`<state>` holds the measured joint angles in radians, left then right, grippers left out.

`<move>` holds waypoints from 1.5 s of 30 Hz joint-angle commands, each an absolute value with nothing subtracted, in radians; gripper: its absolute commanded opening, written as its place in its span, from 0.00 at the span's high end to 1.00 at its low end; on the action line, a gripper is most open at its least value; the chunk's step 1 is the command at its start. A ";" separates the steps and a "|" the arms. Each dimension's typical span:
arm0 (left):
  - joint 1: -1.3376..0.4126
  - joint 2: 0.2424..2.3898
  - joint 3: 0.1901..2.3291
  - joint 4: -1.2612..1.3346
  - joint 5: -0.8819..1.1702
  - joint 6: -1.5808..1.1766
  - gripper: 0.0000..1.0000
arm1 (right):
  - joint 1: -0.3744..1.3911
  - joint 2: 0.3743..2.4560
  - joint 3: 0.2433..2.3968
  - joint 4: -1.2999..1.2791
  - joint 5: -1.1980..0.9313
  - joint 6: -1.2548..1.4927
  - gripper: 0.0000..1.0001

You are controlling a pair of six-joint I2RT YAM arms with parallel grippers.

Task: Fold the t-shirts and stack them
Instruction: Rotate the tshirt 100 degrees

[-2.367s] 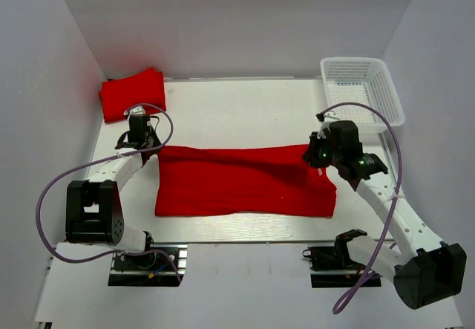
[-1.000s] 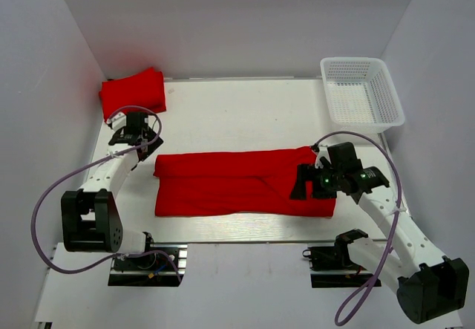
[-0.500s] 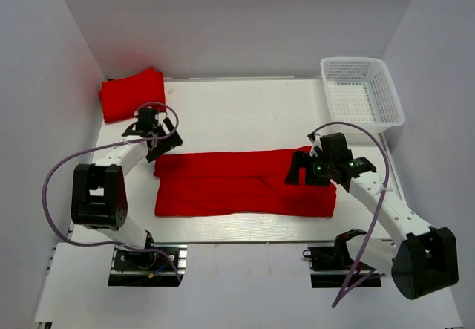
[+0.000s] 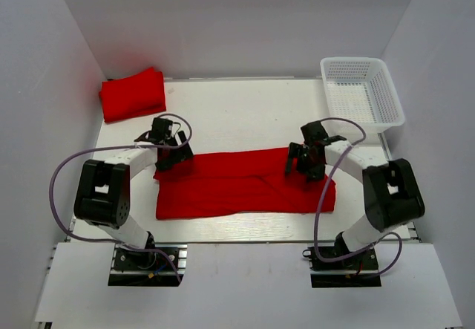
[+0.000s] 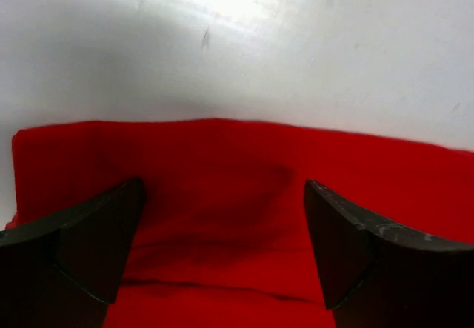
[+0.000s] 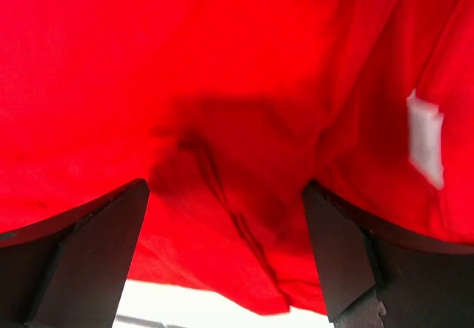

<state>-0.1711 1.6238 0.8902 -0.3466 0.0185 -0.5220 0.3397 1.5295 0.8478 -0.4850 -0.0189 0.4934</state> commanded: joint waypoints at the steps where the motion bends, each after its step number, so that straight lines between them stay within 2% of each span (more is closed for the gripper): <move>1: -0.198 1.608 0.792 -0.613 -0.018 -0.569 0.00 | 0.333 1.673 0.955 -0.433 0.042 0.525 0.10; 6: -0.221 1.577 0.759 -0.724 0.020 -0.578 0.00 | 0.334 1.868 1.210 -0.440 0.009 0.485 0.10; 10: -0.256 1.552 0.732 -0.753 0.153 -0.578 0.00 | 0.337 2.054 1.442 -0.446 0.011 0.419 0.10; 17: -0.321 1.531 0.653 -0.773 0.328 -0.569 0.00 | 0.345 2.374 1.883 -0.443 -0.199 0.345 0.10; 24: -0.411 1.520 0.641 -0.773 0.561 -0.578 0.00 | 0.368 2.503 2.029 -0.263 -0.337 0.397 0.10; 31: -0.560 1.571 0.702 -0.782 0.715 -0.615 0.00 | 0.413 2.545 2.060 -0.133 -0.325 0.466 0.10; 37: -0.676 1.709 0.865 -0.822 0.695 -0.555 0.00 | 0.430 2.583 2.126 -0.137 -0.314 0.457 0.10; 45: -0.690 1.718 1.199 -0.966 0.405 -0.472 0.00 | 0.428 2.573 2.135 -0.186 -0.201 0.416 0.10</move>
